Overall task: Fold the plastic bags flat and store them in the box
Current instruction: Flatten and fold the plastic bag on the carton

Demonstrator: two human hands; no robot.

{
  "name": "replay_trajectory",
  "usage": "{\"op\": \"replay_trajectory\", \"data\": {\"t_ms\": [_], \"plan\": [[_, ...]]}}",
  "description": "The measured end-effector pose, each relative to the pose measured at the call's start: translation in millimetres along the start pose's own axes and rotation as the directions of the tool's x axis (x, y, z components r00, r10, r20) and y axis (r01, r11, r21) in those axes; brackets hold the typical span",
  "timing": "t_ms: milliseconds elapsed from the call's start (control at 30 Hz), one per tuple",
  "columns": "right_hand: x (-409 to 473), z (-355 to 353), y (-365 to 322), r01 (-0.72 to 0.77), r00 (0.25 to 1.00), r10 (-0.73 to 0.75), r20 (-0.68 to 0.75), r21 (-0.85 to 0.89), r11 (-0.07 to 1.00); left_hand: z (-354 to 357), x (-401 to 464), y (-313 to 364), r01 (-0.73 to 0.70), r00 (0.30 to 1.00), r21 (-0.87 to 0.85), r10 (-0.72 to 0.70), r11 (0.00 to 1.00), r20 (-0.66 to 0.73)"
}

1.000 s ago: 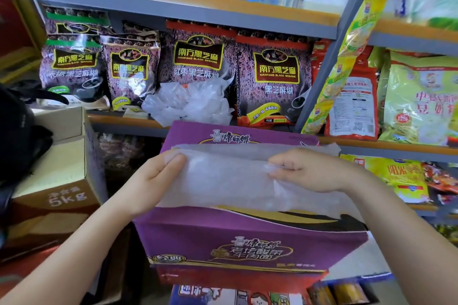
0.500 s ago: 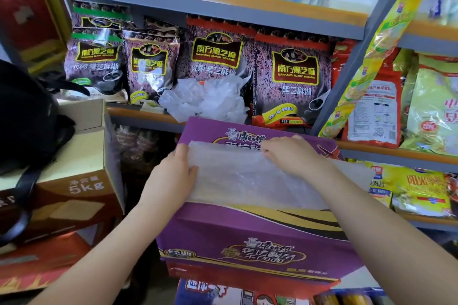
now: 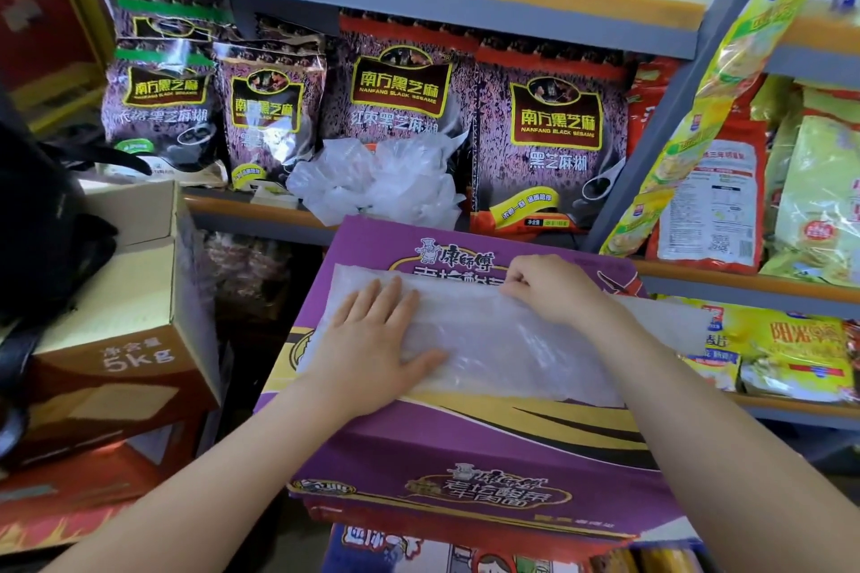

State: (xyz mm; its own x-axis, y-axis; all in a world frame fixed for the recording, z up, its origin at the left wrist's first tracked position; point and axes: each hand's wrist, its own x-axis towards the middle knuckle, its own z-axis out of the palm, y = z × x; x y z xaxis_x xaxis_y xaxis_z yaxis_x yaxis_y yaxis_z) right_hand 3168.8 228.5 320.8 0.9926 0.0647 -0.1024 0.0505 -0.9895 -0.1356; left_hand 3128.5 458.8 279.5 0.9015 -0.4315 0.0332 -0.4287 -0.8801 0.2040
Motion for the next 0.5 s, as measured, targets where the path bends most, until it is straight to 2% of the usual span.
{"op": "replay_trajectory", "data": {"t_ms": [300,367,433,500], "plan": [[-3,-1,12,-0.129,0.990,0.127,-0.069,-0.024,0.991,0,10,-2,-0.017,1.000,0.059,0.016,0.998,0.027],[-7,-2,9,-0.174,0.982,0.164,-0.094,-0.111,0.978,0,12,-3,-0.035,0.999,0.066,0.034,0.997,0.024],[-13,-2,-1,-0.179,0.976,0.139,-0.166,-0.253,0.951,-1,14,-4,-0.051,0.998,0.067,0.048,0.996,0.034],[-22,0,-20,-0.090,0.978,0.038,-0.205,-0.248,0.965,-1,15,-4,-0.065,0.997,0.067,0.061,0.996,0.048]]}}
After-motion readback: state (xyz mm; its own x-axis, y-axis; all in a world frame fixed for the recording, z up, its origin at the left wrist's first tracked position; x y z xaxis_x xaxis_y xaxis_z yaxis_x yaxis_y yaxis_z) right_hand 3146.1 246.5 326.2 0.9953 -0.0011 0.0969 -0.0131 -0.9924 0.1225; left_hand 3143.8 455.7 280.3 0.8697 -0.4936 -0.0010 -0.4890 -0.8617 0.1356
